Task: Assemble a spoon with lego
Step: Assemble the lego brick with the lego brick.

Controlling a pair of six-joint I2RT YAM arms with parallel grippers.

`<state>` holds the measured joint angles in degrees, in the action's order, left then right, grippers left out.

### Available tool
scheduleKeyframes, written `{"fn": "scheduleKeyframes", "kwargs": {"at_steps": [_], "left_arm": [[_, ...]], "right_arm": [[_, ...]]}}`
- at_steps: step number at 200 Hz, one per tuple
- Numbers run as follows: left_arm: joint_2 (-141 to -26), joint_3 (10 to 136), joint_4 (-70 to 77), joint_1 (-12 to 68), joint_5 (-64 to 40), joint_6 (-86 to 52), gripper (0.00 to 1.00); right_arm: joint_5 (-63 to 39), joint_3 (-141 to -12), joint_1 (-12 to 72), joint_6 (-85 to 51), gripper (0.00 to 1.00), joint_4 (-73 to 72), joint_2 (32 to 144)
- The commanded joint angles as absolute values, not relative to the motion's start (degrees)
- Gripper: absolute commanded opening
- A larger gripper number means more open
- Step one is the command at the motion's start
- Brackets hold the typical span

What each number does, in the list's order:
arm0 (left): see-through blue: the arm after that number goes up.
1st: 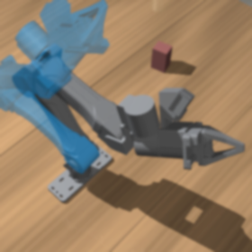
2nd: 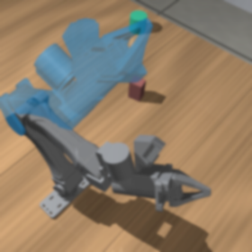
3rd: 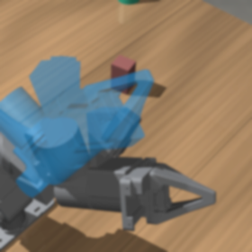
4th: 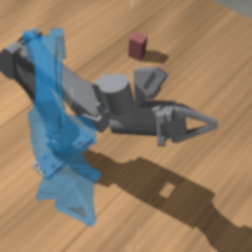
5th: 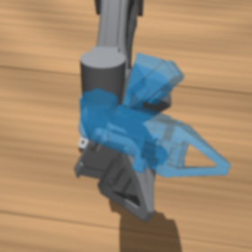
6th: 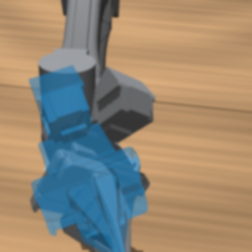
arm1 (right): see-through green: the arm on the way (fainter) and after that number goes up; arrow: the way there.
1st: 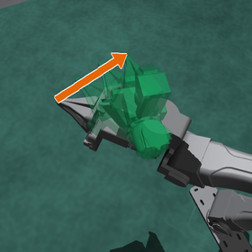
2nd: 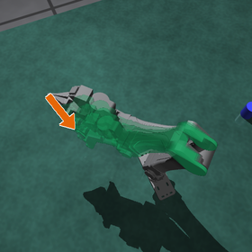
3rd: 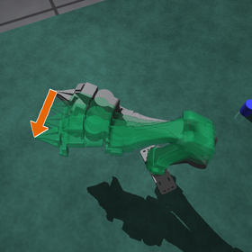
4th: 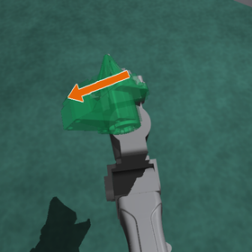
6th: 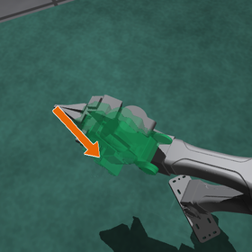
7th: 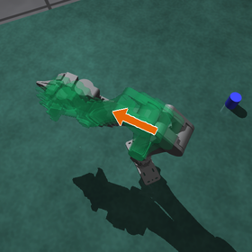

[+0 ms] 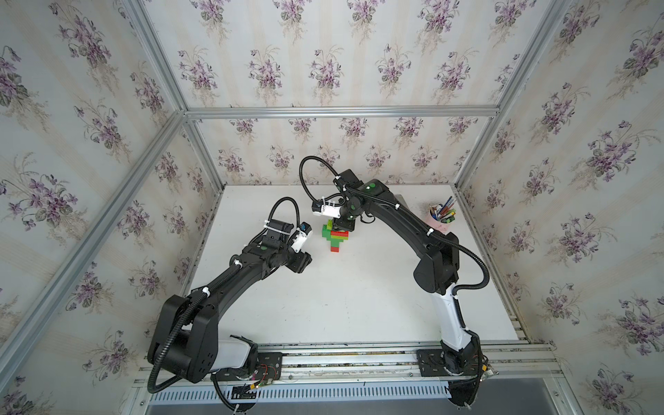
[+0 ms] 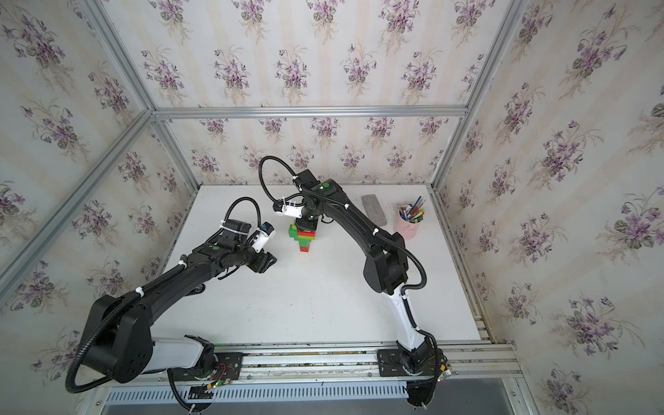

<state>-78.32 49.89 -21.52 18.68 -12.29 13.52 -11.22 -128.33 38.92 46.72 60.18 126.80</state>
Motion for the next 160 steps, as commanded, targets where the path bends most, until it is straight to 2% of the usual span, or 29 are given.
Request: {"fn": "scheduleKeyframes", "kwargs": {"at_steps": [1,160], "left_arm": [[-78.31,50.18,-20.99,18.56,-12.45,13.01,0.66],[-78.83,50.35,-21.01,18.63,-12.57,12.47,0.66]], "right_arm": [[-11.56,-128.17,38.94,47.12,0.25,60.83,126.74],[-12.77,-128.14,38.85,46.83,0.25,60.27,128.2]]}}
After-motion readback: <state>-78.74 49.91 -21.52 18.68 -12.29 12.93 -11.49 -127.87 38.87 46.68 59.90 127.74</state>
